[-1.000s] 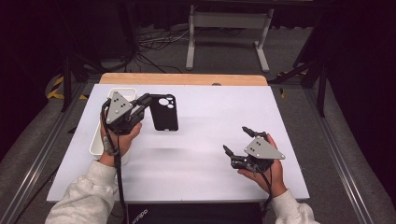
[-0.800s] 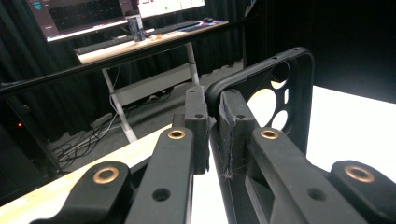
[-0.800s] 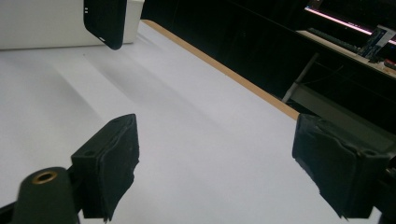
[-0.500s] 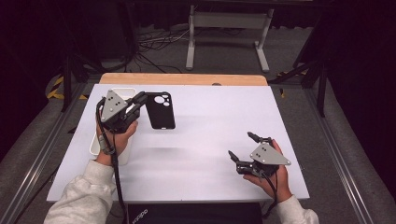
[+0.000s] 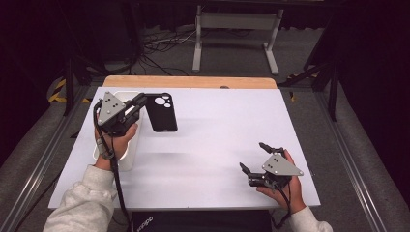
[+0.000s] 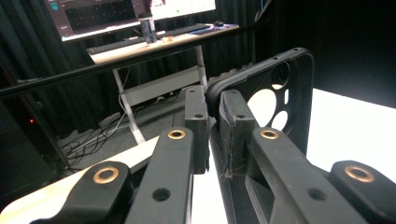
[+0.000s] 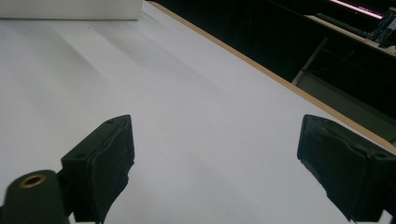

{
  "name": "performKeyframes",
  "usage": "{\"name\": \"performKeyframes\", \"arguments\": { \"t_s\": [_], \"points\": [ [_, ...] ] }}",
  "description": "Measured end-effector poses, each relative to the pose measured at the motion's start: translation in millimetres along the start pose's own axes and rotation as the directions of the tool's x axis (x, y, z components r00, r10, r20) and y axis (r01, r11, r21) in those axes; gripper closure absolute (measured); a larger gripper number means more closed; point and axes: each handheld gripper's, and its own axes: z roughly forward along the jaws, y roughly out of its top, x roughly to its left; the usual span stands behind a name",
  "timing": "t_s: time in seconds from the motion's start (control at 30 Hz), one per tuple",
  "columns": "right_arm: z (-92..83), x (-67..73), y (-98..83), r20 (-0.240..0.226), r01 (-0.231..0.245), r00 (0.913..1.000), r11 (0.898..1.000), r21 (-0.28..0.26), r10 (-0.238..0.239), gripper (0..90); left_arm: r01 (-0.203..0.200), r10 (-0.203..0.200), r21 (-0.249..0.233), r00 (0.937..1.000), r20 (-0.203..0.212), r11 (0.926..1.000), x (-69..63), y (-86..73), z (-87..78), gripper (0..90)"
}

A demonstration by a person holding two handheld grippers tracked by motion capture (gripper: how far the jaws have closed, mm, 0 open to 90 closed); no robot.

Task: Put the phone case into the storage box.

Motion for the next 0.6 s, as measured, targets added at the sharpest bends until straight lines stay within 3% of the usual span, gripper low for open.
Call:
{"name": "performKeyframes", "arguments": {
  "t_s": [0.27, 0.6],
  "points": [
    [3.1, 3.2, -5.0, -0.004, 0.002, 1.0000, 1.000, 0.029, -0.001, 11.4, -0.004, 0.004, -0.010, 0.9998, -0.019, 0.9999, 11.6, 3.9, -6.0, 83.4],
    [5.3, 6.5, -1.9, -0.015, 0.003, 0.9999, 1.000, 0.023, -0.002, 11.4, 0.003, -0.004, -0.024, 0.9990, -0.045, 0.9997, 25.8, 6.9, -15.5, 83.4]
  ]
}}
